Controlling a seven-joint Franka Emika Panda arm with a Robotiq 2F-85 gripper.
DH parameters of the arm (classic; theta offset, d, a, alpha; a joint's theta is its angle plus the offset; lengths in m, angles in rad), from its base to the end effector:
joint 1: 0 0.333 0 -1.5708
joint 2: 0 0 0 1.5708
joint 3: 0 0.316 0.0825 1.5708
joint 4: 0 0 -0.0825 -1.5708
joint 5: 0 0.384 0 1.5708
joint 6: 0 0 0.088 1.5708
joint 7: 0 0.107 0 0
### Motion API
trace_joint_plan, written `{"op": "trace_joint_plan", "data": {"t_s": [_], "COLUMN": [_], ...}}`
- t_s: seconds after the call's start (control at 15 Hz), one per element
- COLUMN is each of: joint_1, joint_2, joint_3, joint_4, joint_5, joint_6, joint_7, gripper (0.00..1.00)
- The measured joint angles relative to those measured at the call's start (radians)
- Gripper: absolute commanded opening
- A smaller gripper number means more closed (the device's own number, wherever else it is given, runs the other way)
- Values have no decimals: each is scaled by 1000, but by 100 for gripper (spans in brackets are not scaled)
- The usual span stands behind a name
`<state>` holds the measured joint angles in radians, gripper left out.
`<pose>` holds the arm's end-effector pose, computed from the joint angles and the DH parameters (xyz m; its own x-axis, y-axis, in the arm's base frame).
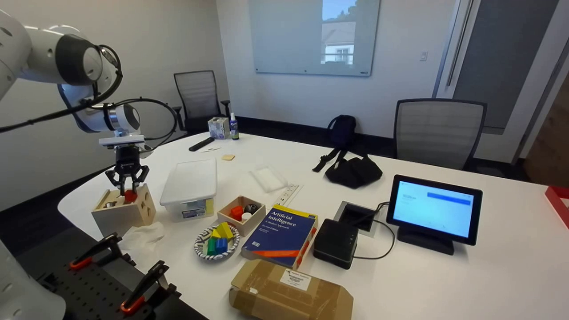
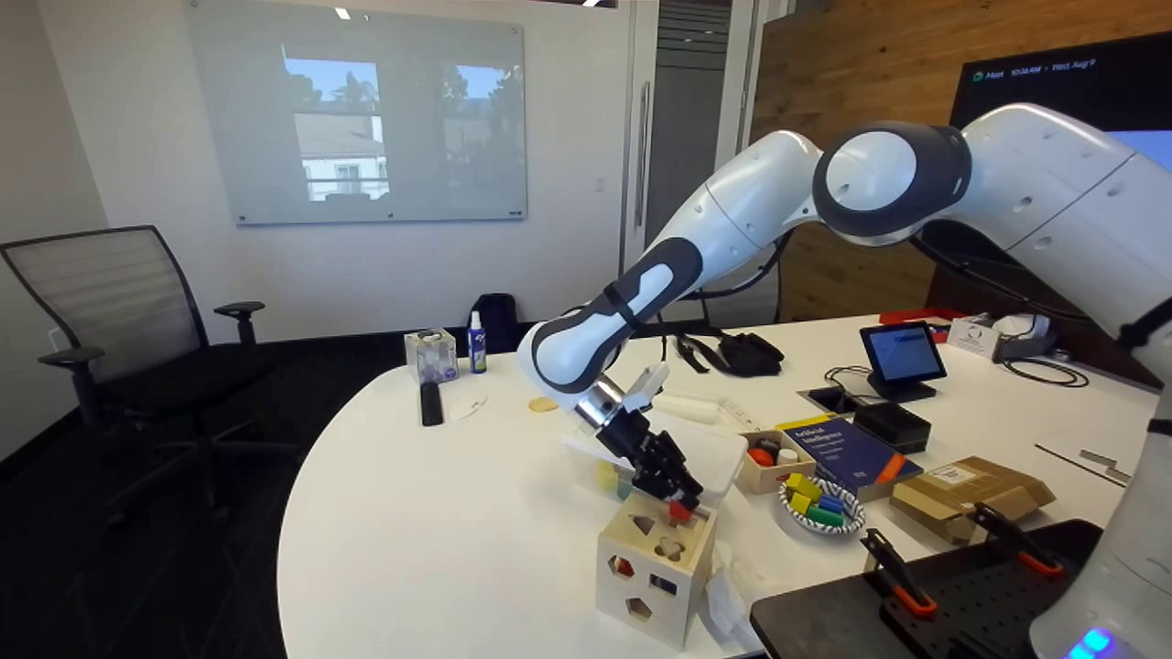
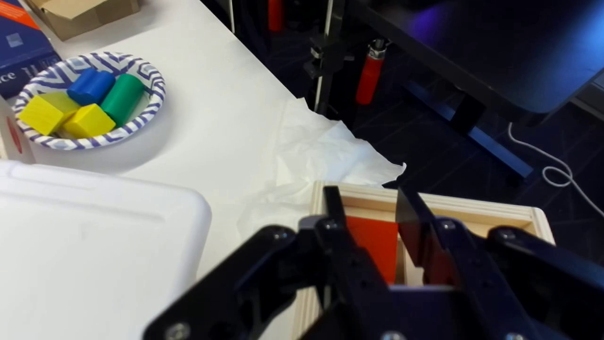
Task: Remove the orange block from the white plate and put it in the shape sorter through the square opening
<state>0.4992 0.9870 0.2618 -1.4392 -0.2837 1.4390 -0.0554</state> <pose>0.4581 0.3727 0.0815 0.3262 0.4907 -0.8080 0.7741 -0.6293 -0.0696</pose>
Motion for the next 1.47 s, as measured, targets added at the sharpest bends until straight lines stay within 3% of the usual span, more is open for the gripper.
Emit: {"op": "trace_joint_plan", "data": {"t_s": [1.47], "joint_1": [8], "joint_2": [10], "joint_3": [-5], "joint_4": [2], "joint_5": [14], "joint_6": [0], "joint_7": [48], "gripper": [9]}}
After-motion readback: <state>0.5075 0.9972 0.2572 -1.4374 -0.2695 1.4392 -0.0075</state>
